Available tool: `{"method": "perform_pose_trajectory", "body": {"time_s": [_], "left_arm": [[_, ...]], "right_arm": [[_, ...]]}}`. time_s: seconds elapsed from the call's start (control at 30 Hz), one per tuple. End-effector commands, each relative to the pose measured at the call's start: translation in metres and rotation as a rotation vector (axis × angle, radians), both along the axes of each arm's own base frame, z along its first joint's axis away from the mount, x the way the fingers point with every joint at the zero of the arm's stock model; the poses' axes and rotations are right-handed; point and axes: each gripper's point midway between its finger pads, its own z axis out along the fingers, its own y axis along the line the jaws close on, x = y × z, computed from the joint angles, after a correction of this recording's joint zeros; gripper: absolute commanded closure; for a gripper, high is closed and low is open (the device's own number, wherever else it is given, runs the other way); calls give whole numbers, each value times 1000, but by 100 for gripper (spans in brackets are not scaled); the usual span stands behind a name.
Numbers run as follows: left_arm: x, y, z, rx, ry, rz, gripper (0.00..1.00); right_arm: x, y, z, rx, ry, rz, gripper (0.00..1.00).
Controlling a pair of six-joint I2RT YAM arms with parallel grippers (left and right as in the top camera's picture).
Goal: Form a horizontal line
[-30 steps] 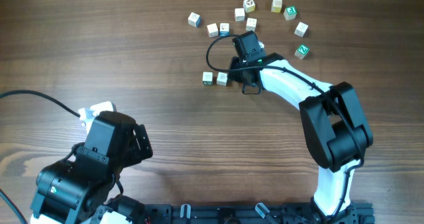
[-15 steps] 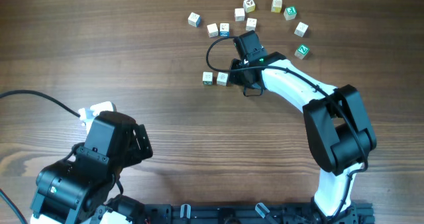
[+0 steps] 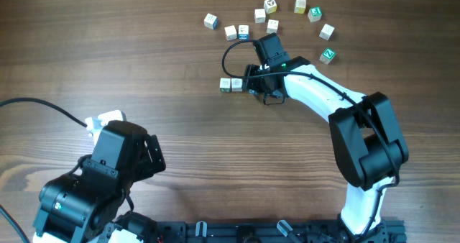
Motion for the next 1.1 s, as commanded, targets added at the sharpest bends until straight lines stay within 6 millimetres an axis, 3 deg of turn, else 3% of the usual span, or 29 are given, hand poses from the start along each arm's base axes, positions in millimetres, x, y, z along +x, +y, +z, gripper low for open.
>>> {"method": "perform_pose_trajectory", "body": {"time_s": [0.0,0.13,0.27,0.33,0.4,0.47,0.63,0.67,0.7,0.77,0.83,0.93,1.07], "left_arm": [[0,4,0,10,-6,24,0],[0,4,0,10,-6,24,0],[1,4,0,9,-6,24,0],[0,4,0,9,-6,24,0],[1,4,0,9,-7,24,0],[0,4,0,10,-6,24,0],[0,4,0,9,-6,24,0],[1,4,0,9,-6,24,0],[0,4,0,9,-6,24,0],[0,4,0,9,-6,24,0],[0,4,0,9,-6,24,0],[1,4,0,9,-7,24,0],[0,4,0,10,-6,24,0]], "right_arm": [[6,-3,16,-28,-50,-4,25],[8,-15,30,-79,-84,-32,16],[14,-17,62,-65,-157,-48,14],[13,-12,76,-30,-180,-37,14],[9,6,86,39,-196,71,4],[5,12,82,42,-188,111,1],[6,0,61,-9,-133,-30,1],[7,0,59,-2,-129,-46,3],[8,0,58,3,-124,-62,12],[10,-4,58,12,-115,-140,55],[11,-12,57,4,-106,-230,79],[4,-33,50,-73,-79,-337,91],[-14,-46,29,-155,-9,-334,92]]}}
